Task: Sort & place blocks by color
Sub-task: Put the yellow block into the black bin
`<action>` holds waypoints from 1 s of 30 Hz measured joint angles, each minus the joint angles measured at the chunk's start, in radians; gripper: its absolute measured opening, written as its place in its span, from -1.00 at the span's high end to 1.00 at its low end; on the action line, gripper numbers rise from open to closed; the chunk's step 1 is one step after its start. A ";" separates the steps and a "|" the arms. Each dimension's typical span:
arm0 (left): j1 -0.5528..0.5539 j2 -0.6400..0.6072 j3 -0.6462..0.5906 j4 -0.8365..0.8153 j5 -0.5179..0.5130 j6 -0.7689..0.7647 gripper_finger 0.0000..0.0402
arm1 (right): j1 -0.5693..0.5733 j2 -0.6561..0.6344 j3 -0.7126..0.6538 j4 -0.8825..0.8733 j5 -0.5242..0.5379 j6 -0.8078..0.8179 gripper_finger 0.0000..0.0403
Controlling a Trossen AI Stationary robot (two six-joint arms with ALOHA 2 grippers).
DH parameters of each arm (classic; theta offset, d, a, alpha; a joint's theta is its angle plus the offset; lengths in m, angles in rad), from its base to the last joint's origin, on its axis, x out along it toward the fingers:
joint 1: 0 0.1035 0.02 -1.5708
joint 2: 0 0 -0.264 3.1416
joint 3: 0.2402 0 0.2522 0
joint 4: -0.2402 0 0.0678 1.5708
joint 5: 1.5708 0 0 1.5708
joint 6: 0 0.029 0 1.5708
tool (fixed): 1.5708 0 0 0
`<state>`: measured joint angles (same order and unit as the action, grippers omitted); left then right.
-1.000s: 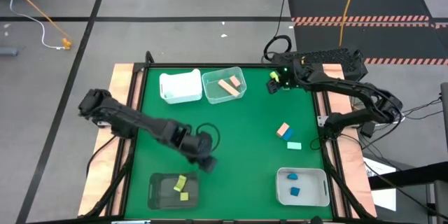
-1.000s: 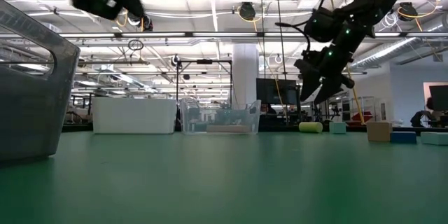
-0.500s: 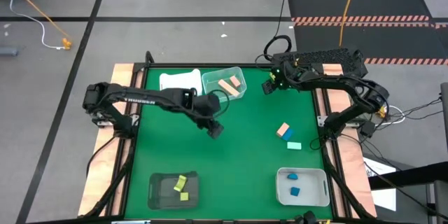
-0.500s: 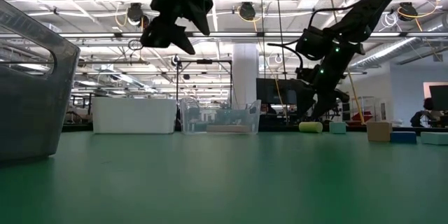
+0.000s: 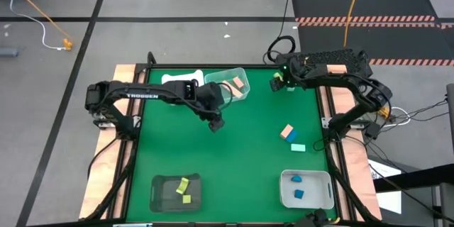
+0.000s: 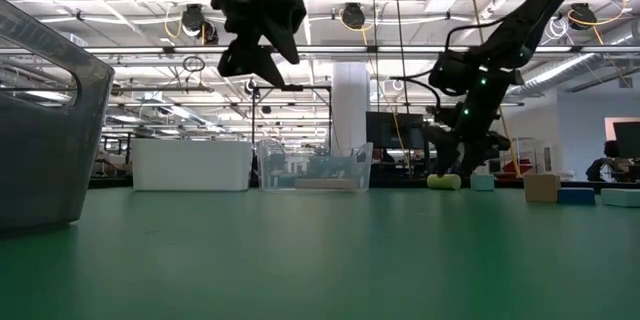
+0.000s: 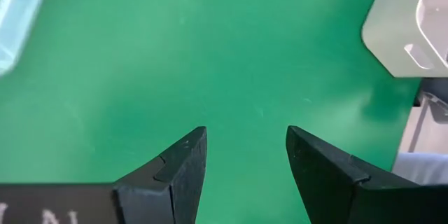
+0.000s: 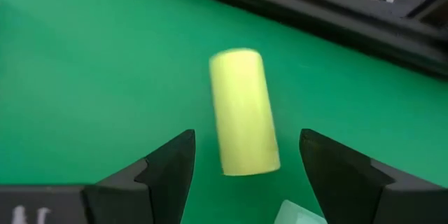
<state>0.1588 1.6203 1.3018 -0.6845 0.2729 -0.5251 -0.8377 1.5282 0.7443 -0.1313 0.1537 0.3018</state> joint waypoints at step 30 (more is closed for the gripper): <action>0.076 0.000 0.000 0.082 -0.106 0.087 0.01 | 0.010 0.016 -0.004 0.083 -0.176 0.163 0.44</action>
<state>0.2344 1.6203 1.3018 -0.6025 0.1673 -0.4380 -0.8272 1.5446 0.7406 -0.0481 -0.0228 0.4648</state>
